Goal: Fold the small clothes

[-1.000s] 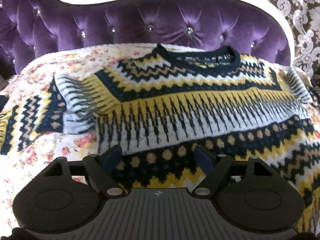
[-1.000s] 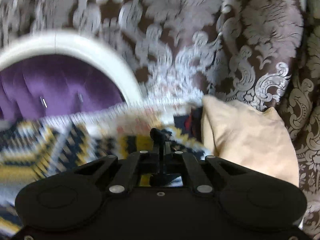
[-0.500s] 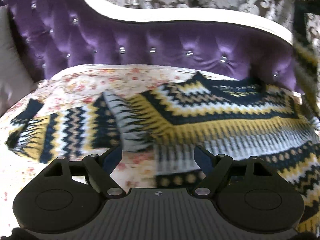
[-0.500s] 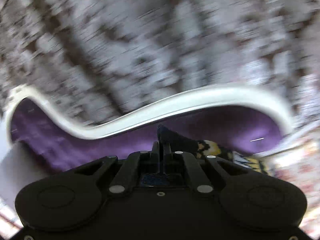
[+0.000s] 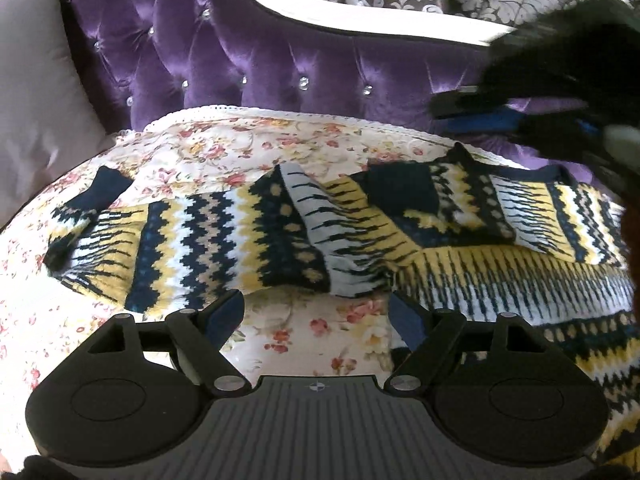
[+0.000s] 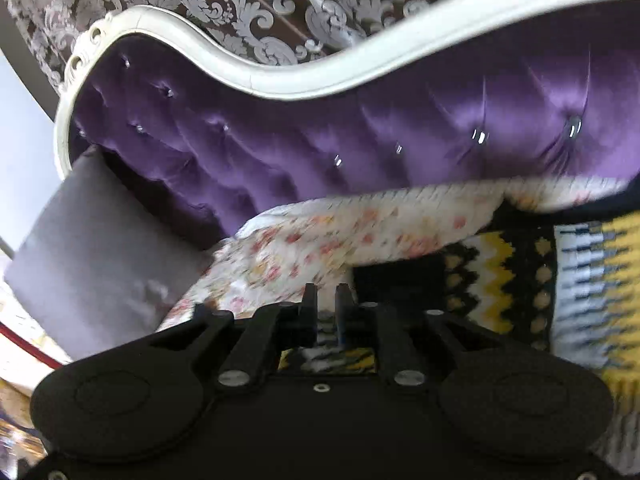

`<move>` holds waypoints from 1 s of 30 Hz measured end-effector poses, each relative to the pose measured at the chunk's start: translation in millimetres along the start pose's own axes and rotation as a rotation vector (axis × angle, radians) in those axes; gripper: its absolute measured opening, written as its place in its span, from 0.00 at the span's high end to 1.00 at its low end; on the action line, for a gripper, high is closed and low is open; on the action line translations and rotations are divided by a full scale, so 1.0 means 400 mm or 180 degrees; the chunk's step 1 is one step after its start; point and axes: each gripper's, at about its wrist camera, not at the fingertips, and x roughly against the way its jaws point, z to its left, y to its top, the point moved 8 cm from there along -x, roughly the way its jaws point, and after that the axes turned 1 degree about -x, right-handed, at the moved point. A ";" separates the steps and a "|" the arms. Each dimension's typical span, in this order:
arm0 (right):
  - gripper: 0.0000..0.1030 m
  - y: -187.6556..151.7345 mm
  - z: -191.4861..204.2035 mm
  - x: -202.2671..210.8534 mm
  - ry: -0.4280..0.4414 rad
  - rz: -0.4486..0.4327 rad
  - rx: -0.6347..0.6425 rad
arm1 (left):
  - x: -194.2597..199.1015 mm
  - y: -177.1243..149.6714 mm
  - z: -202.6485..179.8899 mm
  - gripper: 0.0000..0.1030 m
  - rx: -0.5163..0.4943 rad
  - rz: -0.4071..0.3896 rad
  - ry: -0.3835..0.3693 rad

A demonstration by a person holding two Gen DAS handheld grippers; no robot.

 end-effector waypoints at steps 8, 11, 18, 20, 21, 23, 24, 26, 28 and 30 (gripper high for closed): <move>0.38 0.038 -0.291 0.296 -0.1097 -0.0448 0.0102 | -0.028 -0.009 0.002 0.24 0.0044 0.0106 0.0041; 0.37 0.035 -0.447 0.408 -0.1689 -0.0548 -0.0048 | -0.054 -0.031 0.000 0.24 0.0069 0.0219 0.0079; 0.37 0.003 -0.697 0.511 -0.1996 -0.0616 -0.0752 | -0.079 -0.058 -0.023 0.23 -0.0050 0.0148 0.0164; 0.37 -0.001 -0.725 0.506 -0.1885 -0.0638 -0.0887 | -0.078 -0.057 -0.021 0.23 0.0009 0.0118 0.0163; 0.37 -0.003 -0.733 0.497 -0.1790 -0.0628 -0.0938 | -0.079 -0.056 -0.021 0.23 0.0016 0.0109 0.0167; 0.41 -0.011 -0.738 0.478 -0.1648 -0.0589 -0.1001 | -0.080 -0.055 -0.025 0.23 -0.0019 0.0097 0.0178; 0.48 -0.016 -0.735 0.463 -0.1575 -0.0542 -0.0981 | -0.081 -0.054 -0.027 0.23 -0.0054 0.0094 0.0181; 0.85 -0.025 -0.718 0.431 -0.1545 -0.0401 -0.0759 | -0.084 -0.051 -0.032 0.23 -0.0120 0.0105 0.0176; 0.87 -0.028 -0.695 0.424 -0.1850 -0.0293 -0.0324 | -0.084 -0.049 -0.032 0.24 -0.0120 0.0128 0.0150; 0.87 -0.026 -0.689 0.424 -0.2042 -0.0244 -0.0173 | -0.083 -0.047 -0.028 0.24 -0.0081 0.0130 0.0126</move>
